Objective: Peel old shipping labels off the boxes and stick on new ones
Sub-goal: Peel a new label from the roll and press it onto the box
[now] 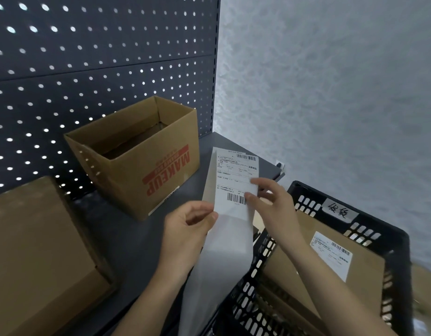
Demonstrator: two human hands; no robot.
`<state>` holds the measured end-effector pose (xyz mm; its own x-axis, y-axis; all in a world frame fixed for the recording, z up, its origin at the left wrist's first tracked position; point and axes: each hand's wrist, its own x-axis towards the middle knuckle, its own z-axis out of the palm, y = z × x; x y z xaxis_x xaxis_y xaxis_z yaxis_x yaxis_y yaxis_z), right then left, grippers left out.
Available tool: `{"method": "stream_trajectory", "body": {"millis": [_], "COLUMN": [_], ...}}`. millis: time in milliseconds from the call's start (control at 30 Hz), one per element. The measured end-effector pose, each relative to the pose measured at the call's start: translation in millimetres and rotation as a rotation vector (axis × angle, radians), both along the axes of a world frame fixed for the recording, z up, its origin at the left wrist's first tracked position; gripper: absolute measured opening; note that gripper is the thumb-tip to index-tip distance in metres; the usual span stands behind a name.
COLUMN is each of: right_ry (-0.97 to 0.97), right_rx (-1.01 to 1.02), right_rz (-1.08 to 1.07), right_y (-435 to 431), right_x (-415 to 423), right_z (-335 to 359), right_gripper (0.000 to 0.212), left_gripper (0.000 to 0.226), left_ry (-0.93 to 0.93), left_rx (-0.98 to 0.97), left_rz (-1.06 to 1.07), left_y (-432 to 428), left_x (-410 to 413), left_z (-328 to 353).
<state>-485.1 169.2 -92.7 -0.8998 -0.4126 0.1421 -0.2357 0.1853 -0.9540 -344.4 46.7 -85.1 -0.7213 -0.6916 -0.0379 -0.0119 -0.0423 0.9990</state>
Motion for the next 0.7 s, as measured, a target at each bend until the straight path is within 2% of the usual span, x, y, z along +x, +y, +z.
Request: {"method": "stream_trajectory", "body": {"millis": [100,233,400,700], "right_ry": [0.257,0.422,0.443,0.454], "right_rx": [0.156,0.191,0.210,0.180], "right_rz": [0.019,0.181,0.289,0.378], "right_y": [2,3,2,10], "right_x": [5,18,25,25], "right_z": [-4,1,6,12], "right_gripper": [0.025,0.015,0.028,0.022], "left_gripper": [0.017,0.018,0.018,0.013], "left_ry": [0.017,0.043,0.112,0.193], "left_rx": [-0.026,-0.075,-0.109,-0.057], "left_rz": [0.041,0.046,0.015,-0.050], "left_y": [1,2,4,5], "left_x": [-5,-10,-10,-6], "left_z": [0,1,4,5]}}
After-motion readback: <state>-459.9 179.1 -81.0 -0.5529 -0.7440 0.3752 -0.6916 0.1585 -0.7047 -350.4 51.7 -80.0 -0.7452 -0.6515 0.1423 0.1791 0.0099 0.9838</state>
